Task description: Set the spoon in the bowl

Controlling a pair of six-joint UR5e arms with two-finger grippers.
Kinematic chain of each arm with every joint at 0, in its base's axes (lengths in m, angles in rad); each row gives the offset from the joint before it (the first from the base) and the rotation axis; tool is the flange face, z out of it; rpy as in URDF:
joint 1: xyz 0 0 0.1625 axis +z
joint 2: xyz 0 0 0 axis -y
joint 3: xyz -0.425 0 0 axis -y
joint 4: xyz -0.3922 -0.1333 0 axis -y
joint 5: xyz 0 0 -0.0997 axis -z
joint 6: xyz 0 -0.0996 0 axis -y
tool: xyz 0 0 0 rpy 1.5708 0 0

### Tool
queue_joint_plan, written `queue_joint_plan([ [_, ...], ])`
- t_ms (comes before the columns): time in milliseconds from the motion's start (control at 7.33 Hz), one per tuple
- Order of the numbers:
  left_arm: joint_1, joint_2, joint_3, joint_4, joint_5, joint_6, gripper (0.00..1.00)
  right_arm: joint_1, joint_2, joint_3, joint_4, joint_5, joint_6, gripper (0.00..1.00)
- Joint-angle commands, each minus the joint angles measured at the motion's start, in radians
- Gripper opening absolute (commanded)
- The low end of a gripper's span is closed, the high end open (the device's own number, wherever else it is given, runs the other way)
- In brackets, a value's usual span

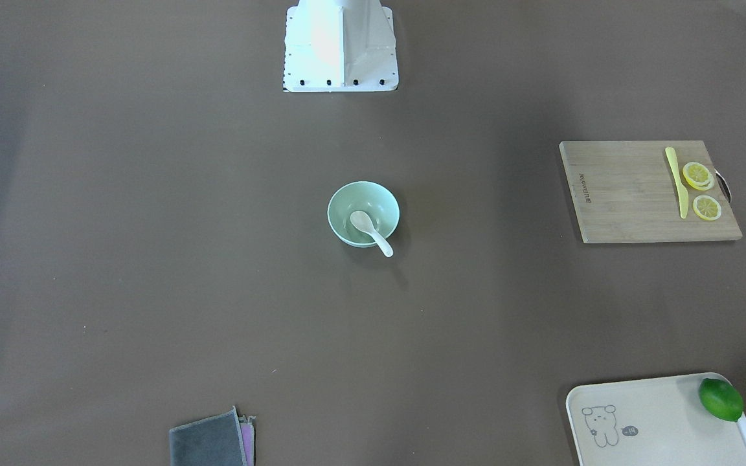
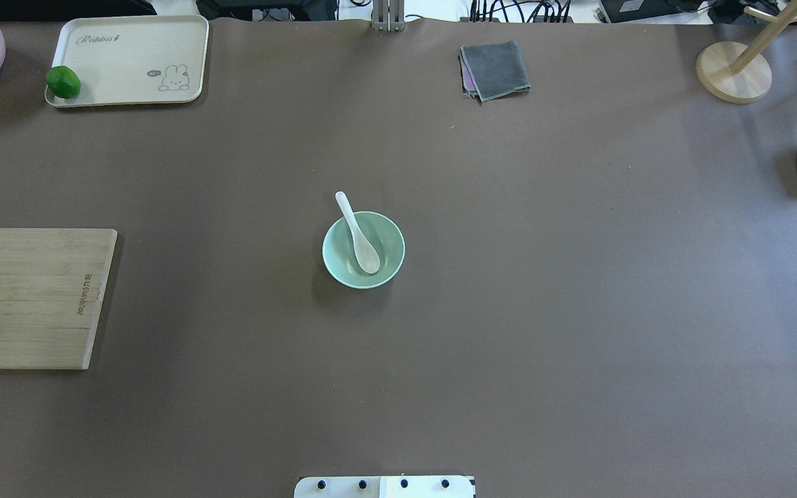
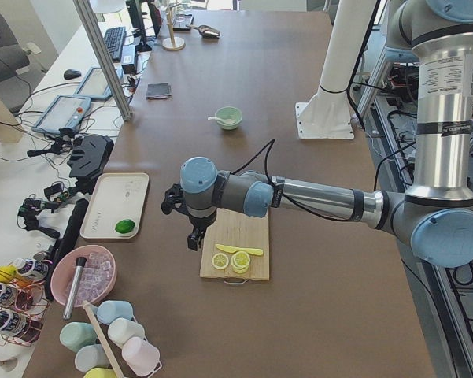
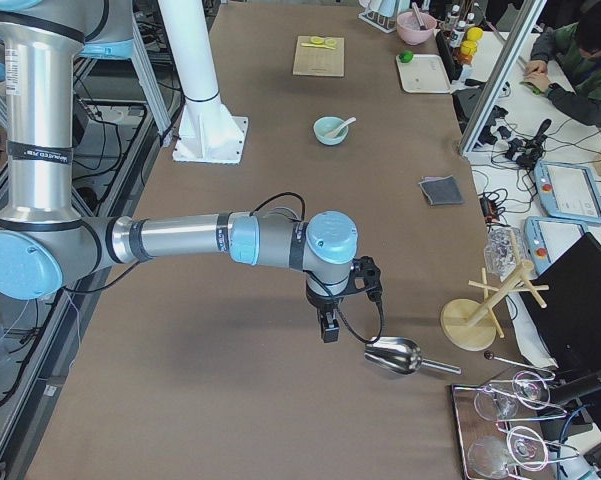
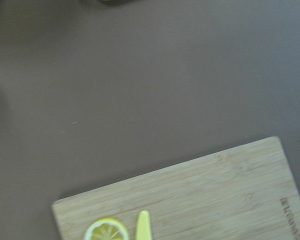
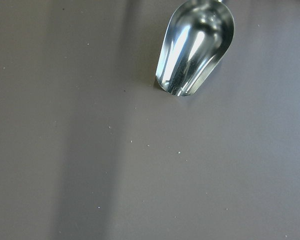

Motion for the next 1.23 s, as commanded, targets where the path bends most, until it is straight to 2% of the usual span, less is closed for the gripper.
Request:
queue_joint_plan([
  [0,-0.104,-0.024,0.0,0.118,0.089,0.126,0.98,0.0,-0.005,-0.015,0.003,0.001,0.01,1.0],
  [136,-0.106,-0.018,0.002,0.112,0.169,0.122,0.98,0.0,-0.004,-0.023,0.003,0.003,0.013,1.0],
  [273,-0.109,-0.021,0.005,0.093,0.199,0.122,0.98,0.0,-0.004,-0.026,0.003,0.001,0.014,1.0],
  [409,-0.108,-0.01,0.019,0.031,0.196,0.12,0.98,0.0,0.001,-0.038,0.003,0.004,0.014,1.0],
  [1091,-0.108,-0.005,-0.013,0.027,0.193,0.129,0.98,0.001,0.009,-0.028,0.004,0.001,0.014,1.0],
])
